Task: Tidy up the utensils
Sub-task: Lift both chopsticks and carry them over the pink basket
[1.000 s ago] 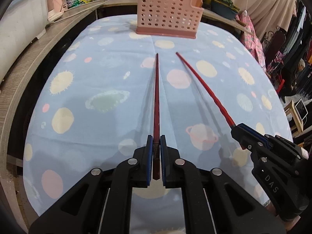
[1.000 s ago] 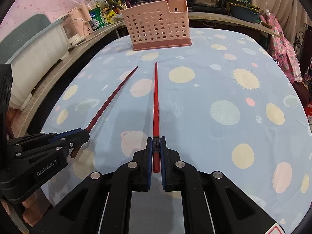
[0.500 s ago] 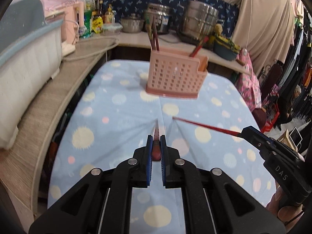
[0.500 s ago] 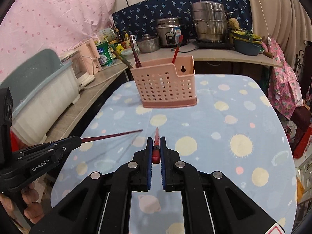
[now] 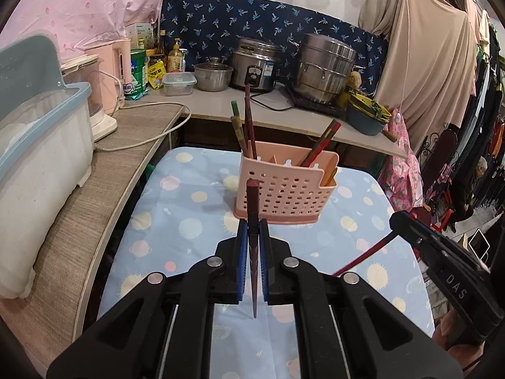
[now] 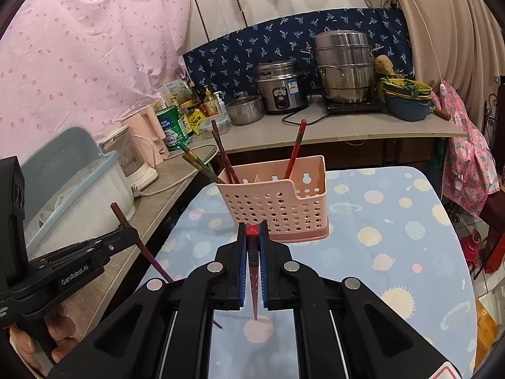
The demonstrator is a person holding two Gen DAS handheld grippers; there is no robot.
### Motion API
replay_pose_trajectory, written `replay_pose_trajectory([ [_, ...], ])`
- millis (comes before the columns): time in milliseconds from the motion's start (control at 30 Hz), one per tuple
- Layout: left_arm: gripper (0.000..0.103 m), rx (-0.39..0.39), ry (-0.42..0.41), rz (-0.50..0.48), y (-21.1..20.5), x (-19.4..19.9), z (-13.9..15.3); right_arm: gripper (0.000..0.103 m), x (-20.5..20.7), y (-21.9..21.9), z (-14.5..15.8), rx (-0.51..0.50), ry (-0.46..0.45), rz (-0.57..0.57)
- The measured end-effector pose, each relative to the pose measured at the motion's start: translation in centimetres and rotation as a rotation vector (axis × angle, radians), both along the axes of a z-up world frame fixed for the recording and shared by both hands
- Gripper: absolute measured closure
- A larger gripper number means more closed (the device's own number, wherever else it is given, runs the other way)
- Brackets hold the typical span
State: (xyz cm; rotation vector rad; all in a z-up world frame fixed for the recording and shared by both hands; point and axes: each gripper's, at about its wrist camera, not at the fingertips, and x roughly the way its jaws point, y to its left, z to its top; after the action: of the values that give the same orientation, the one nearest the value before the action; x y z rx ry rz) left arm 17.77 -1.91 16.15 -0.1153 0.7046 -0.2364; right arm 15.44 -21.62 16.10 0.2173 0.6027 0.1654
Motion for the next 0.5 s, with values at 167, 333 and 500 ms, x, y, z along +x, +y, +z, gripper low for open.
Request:
replay_pose_trajectory([
  [167, 0.096, -0.024, -0.012, -0.006, -0.2, 1.6, 1.2, 0.096, 1.3, 0.0, 0.5, 0.019, -0.011, -0.006],
  [333, 0.096, -0.054, -0.041, -0.014, -0.3, 3.4, 3.7, 0.096, 2.8, -0.6, 2.6, 0.055, -0.052, -0.007],
  [500, 0.096, -0.073, -0.109, -0.008, -0.6, 5.2, 7.1, 0.096, 5.0, -1.8, 6.3, 0.072, -0.128, -0.028],
])
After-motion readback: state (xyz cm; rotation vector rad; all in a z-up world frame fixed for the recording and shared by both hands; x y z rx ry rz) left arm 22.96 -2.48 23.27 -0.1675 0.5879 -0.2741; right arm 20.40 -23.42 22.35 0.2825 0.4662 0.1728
